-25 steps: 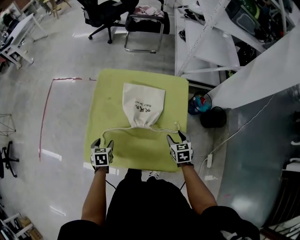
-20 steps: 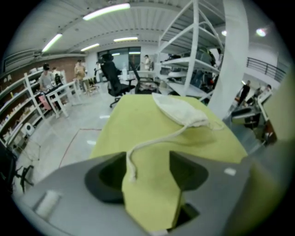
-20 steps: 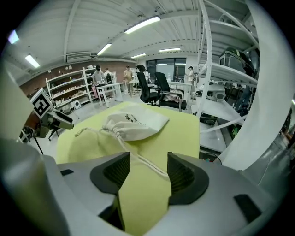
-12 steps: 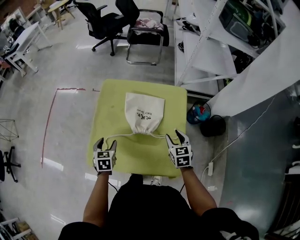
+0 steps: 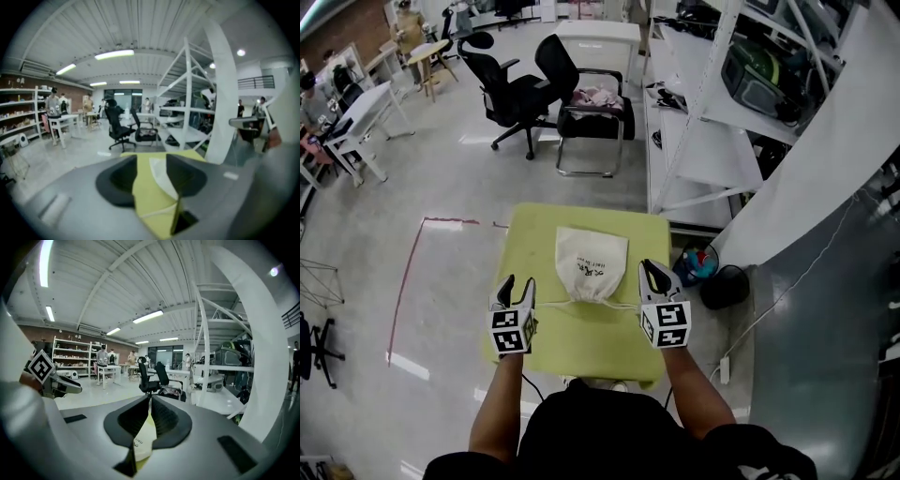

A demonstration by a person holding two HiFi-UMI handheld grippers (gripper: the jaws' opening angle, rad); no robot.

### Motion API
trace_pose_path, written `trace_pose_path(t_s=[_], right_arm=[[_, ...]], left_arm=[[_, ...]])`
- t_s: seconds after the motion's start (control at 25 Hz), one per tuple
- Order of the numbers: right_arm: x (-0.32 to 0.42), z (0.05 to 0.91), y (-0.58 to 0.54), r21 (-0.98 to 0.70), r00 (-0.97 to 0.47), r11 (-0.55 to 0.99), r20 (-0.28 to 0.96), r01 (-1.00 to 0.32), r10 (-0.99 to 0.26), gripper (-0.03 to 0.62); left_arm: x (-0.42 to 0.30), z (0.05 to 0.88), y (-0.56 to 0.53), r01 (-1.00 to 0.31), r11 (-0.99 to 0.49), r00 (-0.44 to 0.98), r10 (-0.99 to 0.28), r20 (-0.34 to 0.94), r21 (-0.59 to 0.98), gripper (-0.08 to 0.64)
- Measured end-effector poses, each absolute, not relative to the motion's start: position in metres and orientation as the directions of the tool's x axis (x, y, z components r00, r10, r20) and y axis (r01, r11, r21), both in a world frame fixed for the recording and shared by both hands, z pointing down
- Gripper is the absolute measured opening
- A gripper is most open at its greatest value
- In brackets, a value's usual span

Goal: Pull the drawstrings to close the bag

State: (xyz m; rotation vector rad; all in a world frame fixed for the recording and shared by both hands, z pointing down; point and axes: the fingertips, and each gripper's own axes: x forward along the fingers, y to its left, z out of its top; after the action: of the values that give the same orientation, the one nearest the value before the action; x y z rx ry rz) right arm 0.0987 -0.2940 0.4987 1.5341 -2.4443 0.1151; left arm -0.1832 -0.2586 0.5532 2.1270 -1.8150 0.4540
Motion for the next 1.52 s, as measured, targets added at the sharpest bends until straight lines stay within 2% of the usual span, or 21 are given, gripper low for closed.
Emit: trace_pose_path(t_s=[0.08,0.24,0.28,0.48,0.8,1.52], right_arm=[[0.099,0.473,-0.298,0.092,-0.405,0.429,0.199,-0.899,-0.892,0.008],[0.091,0.428,-0.300,0.112,-0.426,0.436,0.105,-0.893,-0.899,0.006],[0.089,0.420,-0.298,0.119,-0.433,0.441,0.087,-0.890,-0.897,0.006],[0.078,0.393,-0.295,0.149,-0.460,0.457,0.013,-0.877,-0.888,0.006],[0.069,0.361,-0.292,0.173,-0.478,0.464,-0.051,-0.869,-0.877,0.006],[0.076,0.352,-0.286,0.185,-0.445,0.427,-0.064,-0.885,-0.893,0.006]], left_arm=[[-0.180,0.521,-0.264,-0.990,-0.138,0.133,-0.924,0.358,0.010,0.168],[-0.175,0.464,-0.269,-0.994,-0.111,0.104,-0.968,0.229,-0.018,0.020],[-0.172,0.454,-0.269,-0.994,-0.109,0.103,-0.973,0.205,-0.017,0.006],[-0.163,0.422,-0.266,-0.992,-0.128,0.126,-0.984,0.129,-0.002,0.006],[-0.152,0.399,-0.262,-0.983,-0.184,0.185,-0.979,0.091,0.014,0.006],[-0.146,0.380,-0.260,-0.976,-0.220,0.219,-0.974,0.051,0.001,0.006]])
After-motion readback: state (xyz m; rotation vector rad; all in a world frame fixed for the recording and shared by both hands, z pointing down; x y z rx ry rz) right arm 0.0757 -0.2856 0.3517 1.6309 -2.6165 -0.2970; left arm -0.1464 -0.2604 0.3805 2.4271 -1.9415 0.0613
